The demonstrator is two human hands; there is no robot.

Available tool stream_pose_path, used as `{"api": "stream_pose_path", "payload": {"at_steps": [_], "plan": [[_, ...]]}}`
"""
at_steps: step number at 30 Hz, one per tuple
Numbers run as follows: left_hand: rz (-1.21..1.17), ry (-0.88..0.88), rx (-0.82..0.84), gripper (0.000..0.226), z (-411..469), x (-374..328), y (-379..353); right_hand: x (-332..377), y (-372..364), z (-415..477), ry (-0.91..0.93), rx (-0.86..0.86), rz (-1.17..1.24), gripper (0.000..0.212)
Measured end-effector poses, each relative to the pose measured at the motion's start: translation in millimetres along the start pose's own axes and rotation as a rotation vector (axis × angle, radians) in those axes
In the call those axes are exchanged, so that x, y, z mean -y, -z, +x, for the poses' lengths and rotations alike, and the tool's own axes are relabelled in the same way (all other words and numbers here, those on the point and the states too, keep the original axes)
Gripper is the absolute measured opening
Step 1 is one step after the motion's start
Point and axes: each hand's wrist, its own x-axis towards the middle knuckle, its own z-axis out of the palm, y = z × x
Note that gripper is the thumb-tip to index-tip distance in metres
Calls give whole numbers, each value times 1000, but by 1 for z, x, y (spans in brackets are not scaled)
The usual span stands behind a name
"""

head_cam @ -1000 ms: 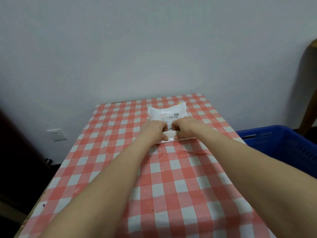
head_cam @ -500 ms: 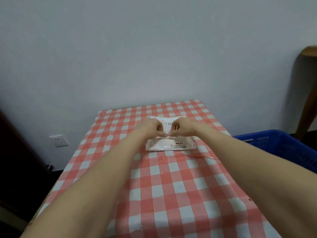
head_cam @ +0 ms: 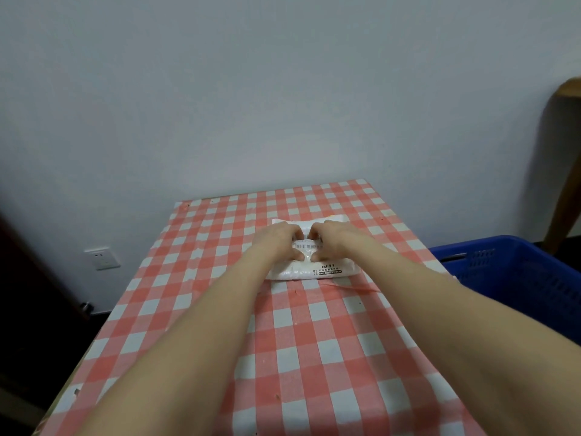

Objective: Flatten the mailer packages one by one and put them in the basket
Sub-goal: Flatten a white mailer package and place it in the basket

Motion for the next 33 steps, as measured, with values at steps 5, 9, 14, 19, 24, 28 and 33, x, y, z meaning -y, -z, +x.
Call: {"api": "stream_pose_path", "payload": {"at_steps": [5, 9, 14, 19, 24, 28, 33], "plan": [[19, -9, -40, 40, 5, 0, -2, -2, -3, 10, 2, 17, 8, 41], [60, -8, -65, 35, 9, -2, -3, -1, -1, 11, 14, 48, -32, 30], [105, -43, -114, 30, 7, -6, -2, 3, -1, 10, 16, 25, -65, 23], [59, -19, -40, 34, -1, -4, 11, -1, 9, 4, 39, 39, 50, 21], [-126, 65, -167, 18, -7, 11, 32, -5, 28, 2, 20, -114, 181, 22], [-130, 78, -190, 32, -4, 14, 30, -1, 31, 10, -11, -200, 108, 31], [-59, 76, -102, 48, 9, 8, 22, 14, 18, 23, 17, -79, 83, 48]]}}
